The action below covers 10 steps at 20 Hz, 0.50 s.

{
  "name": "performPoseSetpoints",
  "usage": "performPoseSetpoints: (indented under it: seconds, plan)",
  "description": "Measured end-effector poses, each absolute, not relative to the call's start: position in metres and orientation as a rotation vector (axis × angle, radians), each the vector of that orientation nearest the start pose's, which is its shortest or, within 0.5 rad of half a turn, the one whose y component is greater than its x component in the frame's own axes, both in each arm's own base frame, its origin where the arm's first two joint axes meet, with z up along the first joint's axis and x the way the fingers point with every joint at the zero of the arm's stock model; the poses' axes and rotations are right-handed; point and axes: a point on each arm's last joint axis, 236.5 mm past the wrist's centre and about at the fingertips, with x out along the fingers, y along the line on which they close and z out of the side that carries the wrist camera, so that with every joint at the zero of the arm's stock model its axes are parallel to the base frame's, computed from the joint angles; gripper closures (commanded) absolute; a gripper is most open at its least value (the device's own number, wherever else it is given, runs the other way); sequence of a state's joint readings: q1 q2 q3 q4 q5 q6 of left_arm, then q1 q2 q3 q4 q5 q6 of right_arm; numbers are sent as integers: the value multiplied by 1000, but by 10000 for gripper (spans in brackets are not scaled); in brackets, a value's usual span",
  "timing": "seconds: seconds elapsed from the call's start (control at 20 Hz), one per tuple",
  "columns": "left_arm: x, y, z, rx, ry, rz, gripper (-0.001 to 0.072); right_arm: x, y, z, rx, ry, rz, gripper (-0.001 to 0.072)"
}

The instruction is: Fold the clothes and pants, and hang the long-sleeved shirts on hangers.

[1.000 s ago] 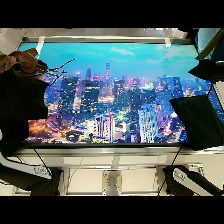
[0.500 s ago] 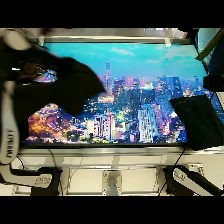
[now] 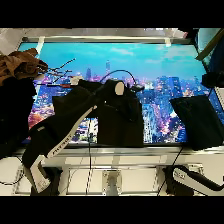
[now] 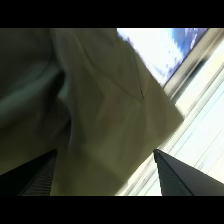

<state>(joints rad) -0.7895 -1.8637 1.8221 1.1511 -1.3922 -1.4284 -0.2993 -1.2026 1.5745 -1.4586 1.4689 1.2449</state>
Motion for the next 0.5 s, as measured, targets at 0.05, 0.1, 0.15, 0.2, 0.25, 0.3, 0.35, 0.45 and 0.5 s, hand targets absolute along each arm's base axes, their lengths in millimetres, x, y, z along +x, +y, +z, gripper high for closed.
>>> performPoseSetpoints:
  seconds: [0.05, 0.1, 0.15, 0.2, 0.25, 0.3, 0.35, 0.45, 0.5]
  plan:
    - [286, -407, -9, 336, 1427, -1014, 15, 379, -83, 160, -38, 1093, 25, 381]
    - [297, -396, 3, 332, 1404, -990, 15, 385, -77, 150, -9, 1109, 57, 381]
    - [314, -381, 18, 320, 1366, -952, 16, 392, -69, 142, 24, 1119, 93, 381]
    - [331, -363, 32, 304, 1333, -906, 15, 400, -58, 132, 69, 1128, 139, 380]
    - [352, -340, 48, 277, 1296, -839, 15, 408, -46, 123, 117, 1136, 188, 380]
    - [371, -316, 59, 243, 1274, -766, 16, 417, -31, 114, 173, 1138, 245, 380]
    - [389, -290, 69, 208, 1255, -691, 16, 426, -16, 105, 222, 1144, 296, 380]
    - [413, -239, 80, 146, 1253, -563, 16, 446, 19, 82, 302, 1161, 392, 378]
    - [419, -218, 80, 117, 1264, -512, 16, 453, 35, 68, 324, 1180, 427, 364]
